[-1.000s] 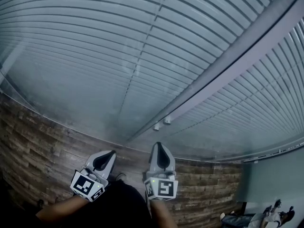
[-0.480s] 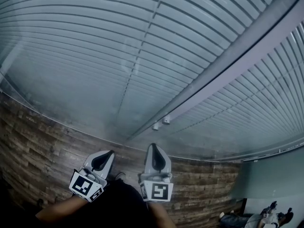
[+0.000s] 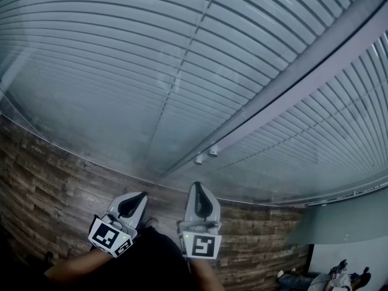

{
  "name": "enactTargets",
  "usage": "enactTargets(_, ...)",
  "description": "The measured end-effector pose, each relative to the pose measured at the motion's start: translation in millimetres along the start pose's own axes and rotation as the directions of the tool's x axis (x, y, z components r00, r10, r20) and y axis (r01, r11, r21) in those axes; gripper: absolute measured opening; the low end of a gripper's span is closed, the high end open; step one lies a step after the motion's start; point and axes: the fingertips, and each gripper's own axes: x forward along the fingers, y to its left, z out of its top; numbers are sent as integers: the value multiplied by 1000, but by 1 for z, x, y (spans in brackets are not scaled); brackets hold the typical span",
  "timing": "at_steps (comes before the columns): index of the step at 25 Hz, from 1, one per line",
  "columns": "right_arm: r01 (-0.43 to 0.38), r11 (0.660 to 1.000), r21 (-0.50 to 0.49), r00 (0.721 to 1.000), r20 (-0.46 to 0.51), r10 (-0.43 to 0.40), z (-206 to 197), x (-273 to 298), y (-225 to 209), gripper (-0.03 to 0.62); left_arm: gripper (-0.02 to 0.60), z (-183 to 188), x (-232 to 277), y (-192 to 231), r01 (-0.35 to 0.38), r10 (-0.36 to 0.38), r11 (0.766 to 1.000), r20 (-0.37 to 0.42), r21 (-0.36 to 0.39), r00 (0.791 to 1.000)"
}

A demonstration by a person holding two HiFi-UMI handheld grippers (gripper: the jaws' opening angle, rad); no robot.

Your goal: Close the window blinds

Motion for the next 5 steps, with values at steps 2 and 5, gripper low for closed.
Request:
enactTargets(2,1,1000,0,1000,-1,-1,-1,0,-1,0,0,0,1,1,-2,2,1000,2,2,1000)
enactTargets(5,-2,1000,2,1000,-8,2,-3,0,-2,0,0,-1,3,2,-7,7,1000,2,6,1000)
